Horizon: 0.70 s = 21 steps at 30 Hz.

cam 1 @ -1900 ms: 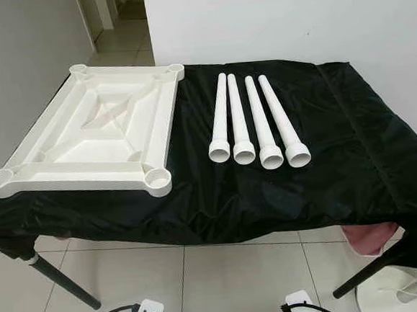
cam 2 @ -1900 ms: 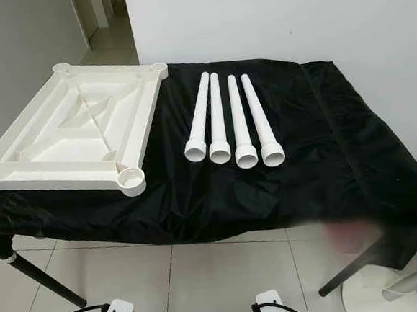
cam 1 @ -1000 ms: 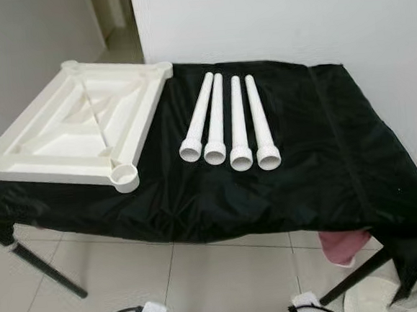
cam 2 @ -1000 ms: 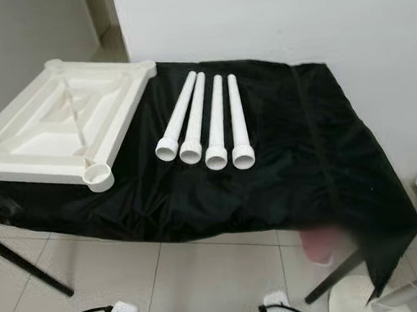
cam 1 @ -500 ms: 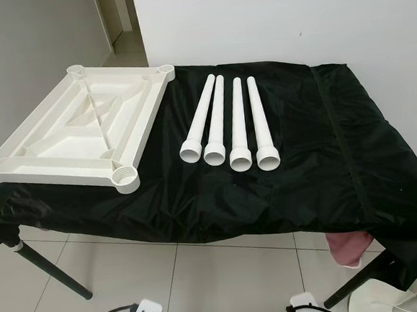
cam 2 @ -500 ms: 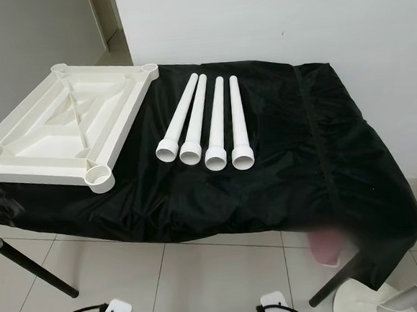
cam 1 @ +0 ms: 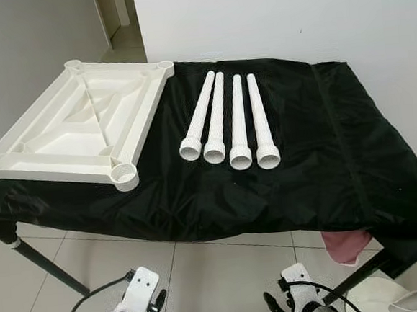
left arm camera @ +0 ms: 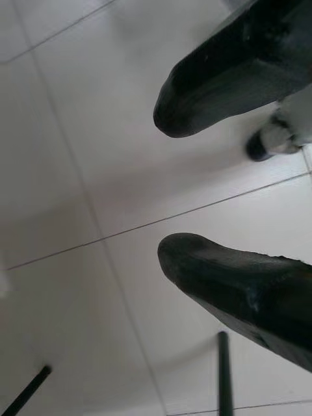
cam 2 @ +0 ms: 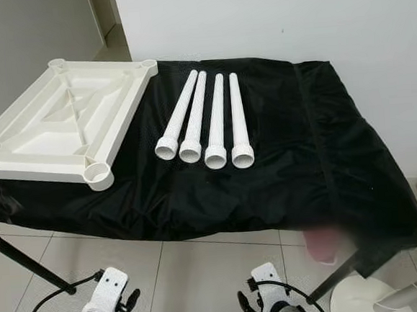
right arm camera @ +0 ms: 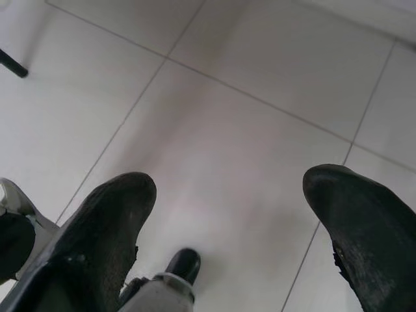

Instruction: Building children table

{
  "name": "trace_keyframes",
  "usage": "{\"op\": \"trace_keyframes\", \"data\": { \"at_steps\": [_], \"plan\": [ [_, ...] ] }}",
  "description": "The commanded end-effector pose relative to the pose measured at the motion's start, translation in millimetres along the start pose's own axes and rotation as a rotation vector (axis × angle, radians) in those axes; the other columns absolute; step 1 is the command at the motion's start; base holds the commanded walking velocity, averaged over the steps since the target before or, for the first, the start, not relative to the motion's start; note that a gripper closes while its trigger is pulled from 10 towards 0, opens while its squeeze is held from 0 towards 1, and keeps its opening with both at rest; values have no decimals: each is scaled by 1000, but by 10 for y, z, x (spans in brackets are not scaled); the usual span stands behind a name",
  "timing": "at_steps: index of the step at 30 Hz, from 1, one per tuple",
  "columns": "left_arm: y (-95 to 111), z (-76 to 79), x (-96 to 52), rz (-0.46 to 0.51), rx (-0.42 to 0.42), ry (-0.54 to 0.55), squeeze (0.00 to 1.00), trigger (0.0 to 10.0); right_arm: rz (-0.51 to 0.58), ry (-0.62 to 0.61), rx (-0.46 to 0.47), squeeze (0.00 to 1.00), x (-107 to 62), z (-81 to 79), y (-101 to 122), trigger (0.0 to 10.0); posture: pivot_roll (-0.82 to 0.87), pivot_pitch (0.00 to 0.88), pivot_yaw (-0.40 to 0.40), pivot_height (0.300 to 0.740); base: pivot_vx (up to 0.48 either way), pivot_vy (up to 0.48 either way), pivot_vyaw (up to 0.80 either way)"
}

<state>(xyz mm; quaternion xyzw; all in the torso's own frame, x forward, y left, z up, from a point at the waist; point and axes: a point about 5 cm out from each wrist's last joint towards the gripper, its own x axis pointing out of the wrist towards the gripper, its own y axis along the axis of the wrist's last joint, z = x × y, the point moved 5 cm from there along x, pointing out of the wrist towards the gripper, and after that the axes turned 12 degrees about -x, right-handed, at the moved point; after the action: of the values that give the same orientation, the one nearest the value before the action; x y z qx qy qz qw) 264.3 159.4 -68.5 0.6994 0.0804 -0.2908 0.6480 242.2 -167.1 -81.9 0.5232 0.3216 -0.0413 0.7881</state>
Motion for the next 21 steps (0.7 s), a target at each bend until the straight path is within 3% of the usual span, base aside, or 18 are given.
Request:
{"op": "trace_keyframes", "data": {
  "at_steps": [1, 5, 7, 10, 12, 16, 18, 19, 21],
  "plan": [
    [22, 281, -75, -3, -2, -312, 0, 10000, 48, 46, -15, 0, -34, -32, 40, 10000, -27, 29, 19, 740, 0, 0, 0],
    [103, 325, -94, 41, -1, -355, 0, 10000, 88, 65, -29, 0, -52, -26, 96, 10000, -27, 29, 19, 740, 0, 0, 0],
    [182, 464, -183, 78, 10, -470, 0, 10000, 171, 108, -57, 0, -92, -9, 230, 10000, -32, 31, 17, 740, 0, 0, 0],
    [234, 552, -255, 102, 42, -541, 0, 10000, 224, 138, -76, 0, -126, 2, 326, 10000, -32, 33, 16, 740, 0, 0, 0],
    [358, 691, -398, 134, 91, -659, 0, 10000, 331, 215, -115, 0, -221, 8, 539, 10000, -34, 37, 15, 740, 0, 0, 0],
    [475, 755, -482, 159, 116, -717, 0, 10000, 395, 265, -145, 0, -302, 15, 683, 10000, -34, 38, 14, 740, 0, 0, 0],
    [758, 816, -611, 217, 118, -792, 0, 10000, 495, 353, -207, 0, -470, 41, 931, 10000, -36, 42, 13, 740, 0, 0, 0],
    [758, 816, -611, 217, 118, -792, 0, 10000, 495, 353, -207, 0, -470, 41, 931, 10000, -36, 42, 13, 740, 0, 0, 0],
    [1016, 819, -721, 275, 92, -822, 0, 10000, 557, 422, -241, 0, -617, 43, 1116, 10000, -42, 46, 17, 740, 0, 0, 0]
  ]
}}
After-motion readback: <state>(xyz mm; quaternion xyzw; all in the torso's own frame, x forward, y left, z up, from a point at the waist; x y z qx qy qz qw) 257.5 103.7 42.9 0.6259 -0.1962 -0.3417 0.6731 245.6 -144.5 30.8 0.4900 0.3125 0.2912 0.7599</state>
